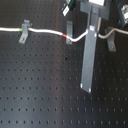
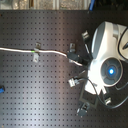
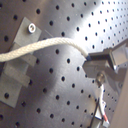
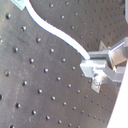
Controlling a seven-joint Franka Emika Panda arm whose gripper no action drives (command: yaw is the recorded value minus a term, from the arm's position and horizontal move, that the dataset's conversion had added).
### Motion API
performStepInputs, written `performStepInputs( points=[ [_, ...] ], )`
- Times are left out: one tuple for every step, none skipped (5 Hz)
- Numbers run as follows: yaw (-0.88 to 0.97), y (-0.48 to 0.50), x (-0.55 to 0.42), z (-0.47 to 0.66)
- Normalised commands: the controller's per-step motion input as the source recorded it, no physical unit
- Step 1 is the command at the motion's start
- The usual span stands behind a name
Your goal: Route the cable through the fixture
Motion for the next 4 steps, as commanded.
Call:
performStepInputs(
  points=[
    [0.00, 0.087, 0.029, -0.31],
    [0.00, -0.018, 0.037, -0.69],
    [-0.24, -0.252, 0.036, -0.41],
    [-0.66, -0.329, 0.073, -0.14]
  ],
)
